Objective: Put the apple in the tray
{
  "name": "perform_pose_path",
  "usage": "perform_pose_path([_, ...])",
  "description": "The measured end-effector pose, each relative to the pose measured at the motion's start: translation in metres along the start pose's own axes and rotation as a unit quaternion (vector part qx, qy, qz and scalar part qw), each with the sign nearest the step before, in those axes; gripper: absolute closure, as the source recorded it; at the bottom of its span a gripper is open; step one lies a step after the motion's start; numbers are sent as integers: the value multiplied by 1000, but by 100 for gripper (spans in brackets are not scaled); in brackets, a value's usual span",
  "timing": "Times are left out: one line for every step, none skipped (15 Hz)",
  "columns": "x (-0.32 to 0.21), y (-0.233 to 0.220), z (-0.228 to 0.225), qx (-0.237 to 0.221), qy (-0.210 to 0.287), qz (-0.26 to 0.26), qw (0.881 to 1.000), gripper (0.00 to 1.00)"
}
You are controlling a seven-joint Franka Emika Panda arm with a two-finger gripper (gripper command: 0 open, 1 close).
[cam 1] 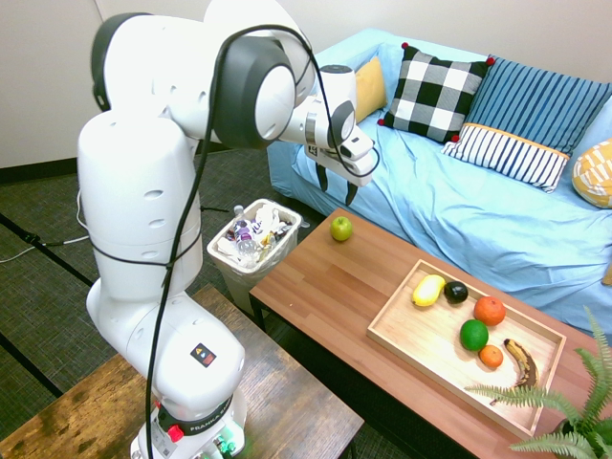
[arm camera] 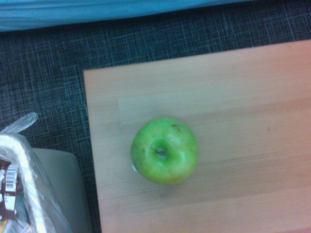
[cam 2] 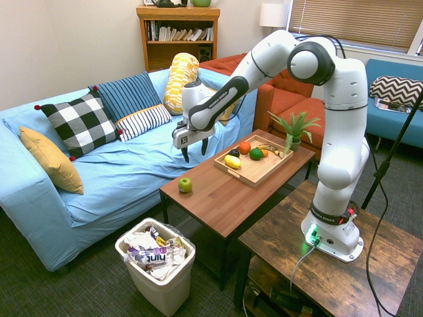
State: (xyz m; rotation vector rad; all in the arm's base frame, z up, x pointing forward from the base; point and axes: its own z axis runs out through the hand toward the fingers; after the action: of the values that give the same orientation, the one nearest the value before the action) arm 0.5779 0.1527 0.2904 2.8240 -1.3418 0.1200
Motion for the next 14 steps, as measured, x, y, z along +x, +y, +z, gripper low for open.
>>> perform_pose_path([4, -12, 12, -5, -2, 1, 1000, 0])
perform_pose_path([8, -24, 24, -9, -2, 2, 1000, 0])
perform_pose_path([11, -35, 36, -15, -3, 5, 1000, 0])
perform_pose_path([14, -44, 45, -20, -3, 7, 1000, 0])
perform_pose_path([16, -51, 54, -25, -4, 9, 1000, 0])
perform_pose_path([18, -56, 63, -31, -7, 11, 999, 0])
perform_pose_path([20, -59, 70, -37, -9, 15, 999, 0])
perform_pose_path([22, -61, 77, -42, -10, 18, 999, 0])
perform_pose_path([23, -60, 84, -46, -12, 22, 999, 0])
perform_pose_path([24, -60, 91, -49, -14, 24, 998, 0])
perform_pose_path([24, -59, 96, -52, -18, 27, 998, 0])
perform_pose_path([23, -58, 102, -55, -22, 29, 998, 0])
perform_pose_path([22, -58, 108, -58, -25, 31, 998, 0])
perform_pose_path([21, -58, 112, -59, -27, 32, 997, 0])
